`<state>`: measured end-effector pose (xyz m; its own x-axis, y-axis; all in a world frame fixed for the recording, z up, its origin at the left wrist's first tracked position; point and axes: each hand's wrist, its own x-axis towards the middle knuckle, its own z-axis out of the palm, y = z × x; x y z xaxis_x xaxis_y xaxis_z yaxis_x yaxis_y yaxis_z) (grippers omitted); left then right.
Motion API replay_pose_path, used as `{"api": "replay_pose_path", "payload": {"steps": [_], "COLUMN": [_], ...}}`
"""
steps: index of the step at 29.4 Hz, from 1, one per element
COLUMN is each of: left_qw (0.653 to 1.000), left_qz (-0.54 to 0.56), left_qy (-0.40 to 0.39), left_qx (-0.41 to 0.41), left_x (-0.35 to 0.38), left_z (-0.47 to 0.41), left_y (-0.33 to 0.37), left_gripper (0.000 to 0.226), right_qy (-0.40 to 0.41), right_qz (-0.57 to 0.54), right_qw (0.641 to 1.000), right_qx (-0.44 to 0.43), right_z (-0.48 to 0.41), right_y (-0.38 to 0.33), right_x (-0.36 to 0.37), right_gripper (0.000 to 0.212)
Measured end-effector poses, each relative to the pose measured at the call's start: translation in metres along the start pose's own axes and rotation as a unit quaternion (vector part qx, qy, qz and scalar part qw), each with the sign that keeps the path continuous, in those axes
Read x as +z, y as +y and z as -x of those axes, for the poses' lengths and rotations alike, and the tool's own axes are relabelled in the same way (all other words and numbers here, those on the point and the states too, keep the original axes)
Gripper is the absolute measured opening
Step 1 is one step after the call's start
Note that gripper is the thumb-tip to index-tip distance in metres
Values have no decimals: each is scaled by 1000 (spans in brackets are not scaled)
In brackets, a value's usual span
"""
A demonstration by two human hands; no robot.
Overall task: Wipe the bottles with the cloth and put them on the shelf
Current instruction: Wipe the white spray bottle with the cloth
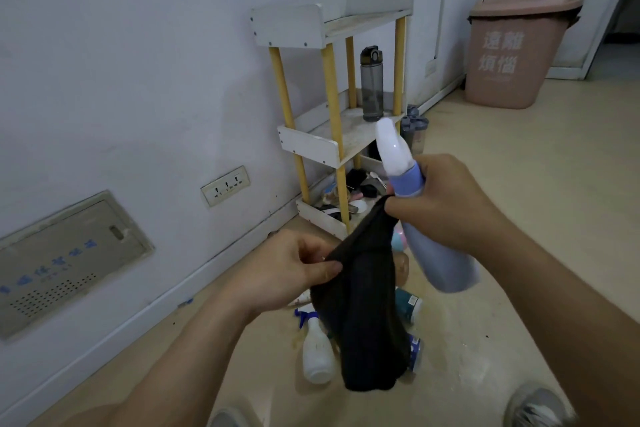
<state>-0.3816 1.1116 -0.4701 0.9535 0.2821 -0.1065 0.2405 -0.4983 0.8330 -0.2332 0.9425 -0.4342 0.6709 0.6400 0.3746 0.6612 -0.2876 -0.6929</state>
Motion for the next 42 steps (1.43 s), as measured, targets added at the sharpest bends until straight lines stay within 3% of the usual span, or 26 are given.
{"api": "replay_pose_path", "payload": {"steps": [5,9,11,13,15,17,18,20,23,25,27,29,30,31,33,35,36,37,38,39,40,42], "left_qw": [999,986,986,992,987,980,986,997,969,950,967,960,937,912,881,916,952,966,951,928,920,944], "left_qz": [-13,-47,-35,18,132,183,151,-14,-230,-286,-135,159,276,367,452,368,231,54,-91,-169,-177,-73], "left_qy": [-31,-120,-127,-100,-65,-44,-33,-17,12,95,194,220,209,182,113,105,141,192,232,261,279,279], "left_qx": [-43,-104,-103,-80,-62,-60,-60,-68,-85,-80,-95,-70,-40,4,78,117,139,162,184,203,210,161], "left_x": [2,-6,-8,-10,-16,-25,-27,-25,-17,-17,-20,-24,-25,-24,-20,-8,-1,6,11,12,10,6], "left_z": [-3,-2,2,4,4,3,3,0,-5,-4,-4,-3,-1,3,8,8,4,-2,-7,-13,-18,-24], "left_y": [-7,-15,-14,-10,-12,-11,-12,-14,-21,-18,-15,-5,2,11,28,35,32,26,21,16,17,22], "left_gripper": [8,11,11,19,43,48,40,25,21,20,22,9,2,9,19,32,36,35,34,34,32,19], "right_qy": [48,55,55,56,56,62,70,92,88,74,59,34,21,9,-8,-19,-24,-34,-43,-51,-46,-21], "right_qz": [101,179,200,229,255,274,284,301,329,336,346,361,367,368,360,339,327,322,321,321,316,307], "right_qw": [994,981,976,969,962,956,953,946,937,936,934,930,929,929,933,941,945,946,946,945,946,949], "right_qx": [10,47,61,73,81,82,78,71,75,78,71,57,47,37,17,1,-8,-18,-30,-40,-51,-66], "right_z": [1,0,2,2,0,-2,-2,-2,0,1,2,3,4,6,11,15,16,18,19,21,22,24], "right_y": [4,7,11,16,20,22,23,24,26,28,29,26,24,22,14,4,-2,-8,-14,-18,-22,-26], "right_x": [1,5,9,13,12,10,10,11,15,20,25,32,37,43,55,63,65,66,66,64,62,59], "right_gripper": [36,36,33,28,21,20,21,21,19,18,18,18,18,19,21,22,23,24,27,27,23,18]}}
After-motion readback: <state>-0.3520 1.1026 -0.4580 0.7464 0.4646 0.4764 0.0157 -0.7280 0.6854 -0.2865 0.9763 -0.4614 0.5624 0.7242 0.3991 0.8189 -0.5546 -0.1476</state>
